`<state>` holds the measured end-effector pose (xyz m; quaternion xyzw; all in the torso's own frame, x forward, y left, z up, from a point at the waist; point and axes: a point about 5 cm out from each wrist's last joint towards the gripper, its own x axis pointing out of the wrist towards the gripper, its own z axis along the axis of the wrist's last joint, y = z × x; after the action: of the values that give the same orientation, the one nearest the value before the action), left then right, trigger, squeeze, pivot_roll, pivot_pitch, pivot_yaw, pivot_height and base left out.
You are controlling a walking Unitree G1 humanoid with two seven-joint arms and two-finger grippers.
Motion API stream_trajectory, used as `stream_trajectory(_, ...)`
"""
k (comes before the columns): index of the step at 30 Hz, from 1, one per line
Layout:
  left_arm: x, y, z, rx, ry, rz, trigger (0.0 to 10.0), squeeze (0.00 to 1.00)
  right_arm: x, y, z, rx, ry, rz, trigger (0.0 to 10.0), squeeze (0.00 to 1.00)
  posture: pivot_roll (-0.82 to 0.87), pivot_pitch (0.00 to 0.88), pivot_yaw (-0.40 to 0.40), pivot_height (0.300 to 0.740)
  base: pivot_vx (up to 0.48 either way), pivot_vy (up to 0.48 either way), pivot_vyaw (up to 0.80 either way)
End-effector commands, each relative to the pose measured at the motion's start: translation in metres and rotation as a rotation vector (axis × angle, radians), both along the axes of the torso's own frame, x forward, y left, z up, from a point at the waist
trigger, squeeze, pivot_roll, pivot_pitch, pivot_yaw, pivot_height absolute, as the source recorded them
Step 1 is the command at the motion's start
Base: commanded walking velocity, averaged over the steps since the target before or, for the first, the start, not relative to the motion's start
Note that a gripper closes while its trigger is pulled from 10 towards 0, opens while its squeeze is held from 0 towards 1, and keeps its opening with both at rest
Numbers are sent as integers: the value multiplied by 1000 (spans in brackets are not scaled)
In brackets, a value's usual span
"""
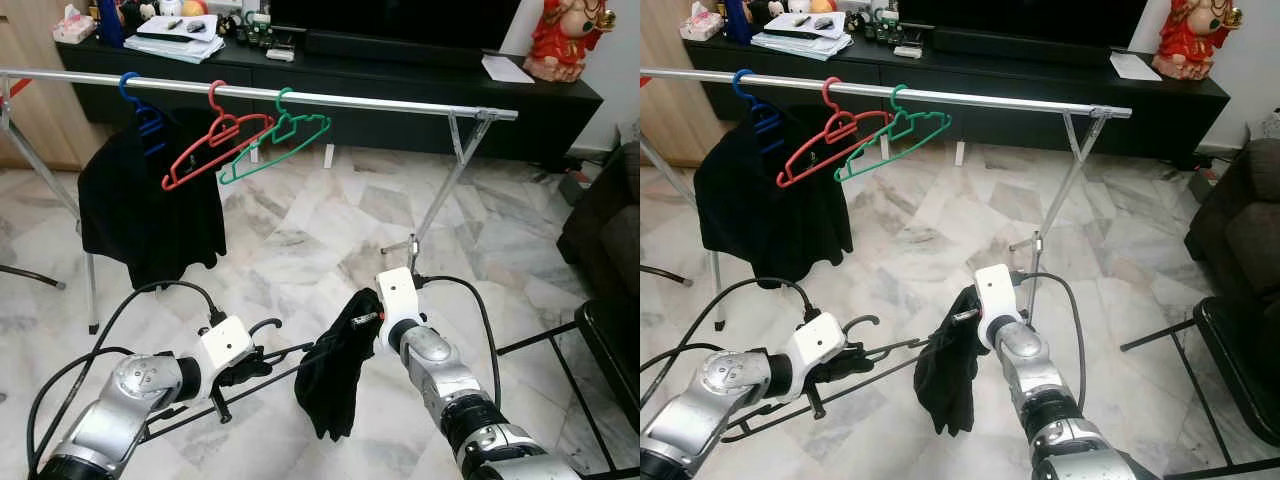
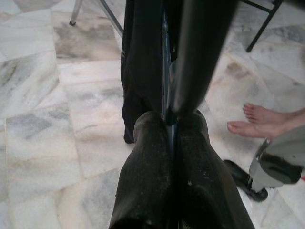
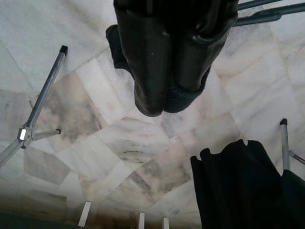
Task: Hang hanger
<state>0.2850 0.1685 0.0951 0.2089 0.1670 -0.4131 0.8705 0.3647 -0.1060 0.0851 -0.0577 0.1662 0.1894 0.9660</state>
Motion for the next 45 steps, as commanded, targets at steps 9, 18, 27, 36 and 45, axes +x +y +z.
stream_trajectory(9,11,-5,2,-47,-55,77,10000,0,4,1,12,17,-36,43,10000,0,22,132,-71,740,0,0,0)
stream_trajectory(18,13,-12,9,-141,-53,73,10000,0,4,8,20,13,-54,137,10000,0,19,141,-72,740,0,0,0)
stream_trajectory(27,14,-13,9,-135,-56,69,10000,0,5,11,28,14,-59,191,10000,0,21,144,-73,740,0,0,0)
stream_trajectory(36,13,-18,7,-132,-43,54,10000,0,-2,20,34,10,-74,313,10000,0,13,147,-70,740,0,0,0)
stream_trajectory(45,13,-21,4,-126,-32,48,10000,0,-15,29,46,41,-86,449,10000,0,11,150,-67,740,0,0,0)
